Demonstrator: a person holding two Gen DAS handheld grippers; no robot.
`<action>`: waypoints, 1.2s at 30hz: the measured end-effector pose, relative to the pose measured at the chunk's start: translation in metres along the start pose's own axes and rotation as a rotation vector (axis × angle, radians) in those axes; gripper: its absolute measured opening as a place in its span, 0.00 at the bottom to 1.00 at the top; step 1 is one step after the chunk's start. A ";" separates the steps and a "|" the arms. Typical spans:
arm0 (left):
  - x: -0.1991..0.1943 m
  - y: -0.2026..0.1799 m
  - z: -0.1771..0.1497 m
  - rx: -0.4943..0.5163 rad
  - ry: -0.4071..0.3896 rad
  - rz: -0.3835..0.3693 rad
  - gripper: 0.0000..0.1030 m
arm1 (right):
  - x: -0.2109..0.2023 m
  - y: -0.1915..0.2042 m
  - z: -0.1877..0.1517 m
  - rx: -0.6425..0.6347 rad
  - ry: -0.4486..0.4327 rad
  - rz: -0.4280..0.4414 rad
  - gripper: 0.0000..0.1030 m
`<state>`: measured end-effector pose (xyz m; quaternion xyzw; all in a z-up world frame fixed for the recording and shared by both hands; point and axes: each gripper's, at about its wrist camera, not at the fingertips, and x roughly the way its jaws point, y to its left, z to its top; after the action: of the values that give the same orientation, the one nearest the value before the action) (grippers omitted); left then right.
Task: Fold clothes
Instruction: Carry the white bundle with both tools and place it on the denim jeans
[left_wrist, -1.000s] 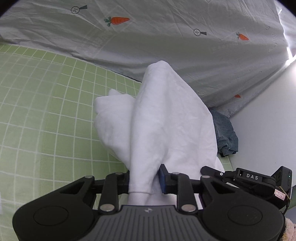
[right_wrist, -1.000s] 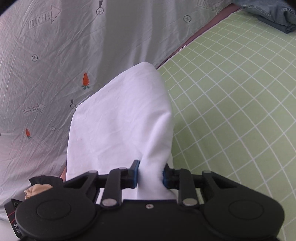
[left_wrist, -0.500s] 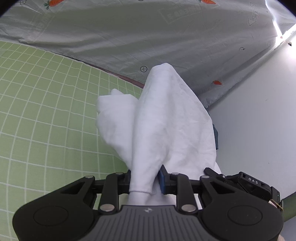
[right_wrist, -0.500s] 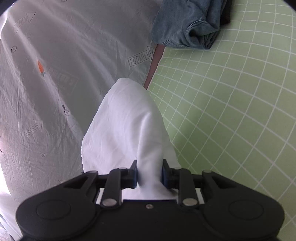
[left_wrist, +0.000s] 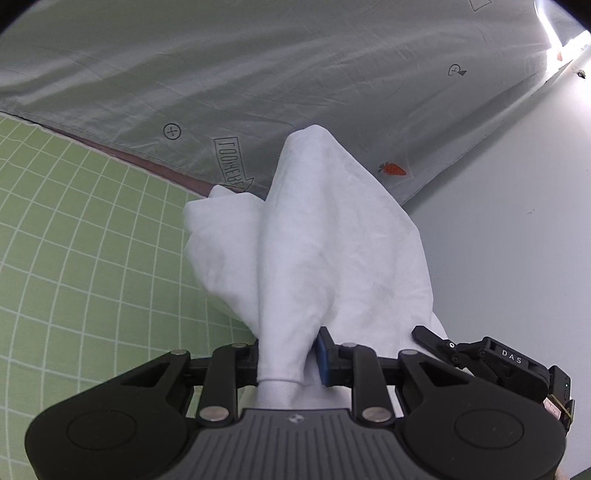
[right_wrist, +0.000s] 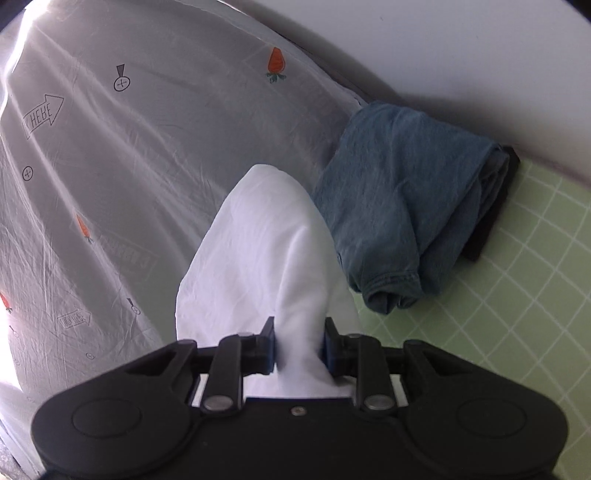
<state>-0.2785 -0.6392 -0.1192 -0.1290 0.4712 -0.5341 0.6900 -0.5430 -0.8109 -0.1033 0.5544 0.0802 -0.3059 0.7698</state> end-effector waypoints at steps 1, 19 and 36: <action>0.017 -0.005 0.008 0.002 0.000 -0.006 0.25 | 0.006 0.002 0.016 -0.024 -0.007 -0.010 0.25; 0.244 -0.001 0.028 -0.058 0.010 -0.008 0.61 | 0.158 0.009 0.137 -0.730 -0.069 -0.497 0.76; 0.046 -0.075 0.005 0.486 -0.154 0.112 1.00 | 0.024 0.050 0.038 -0.741 -0.268 -0.478 0.98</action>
<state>-0.3218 -0.7101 -0.0891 0.0267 0.2817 -0.5811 0.7630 -0.5044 -0.8444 -0.0600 0.1634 0.2096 -0.4945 0.8275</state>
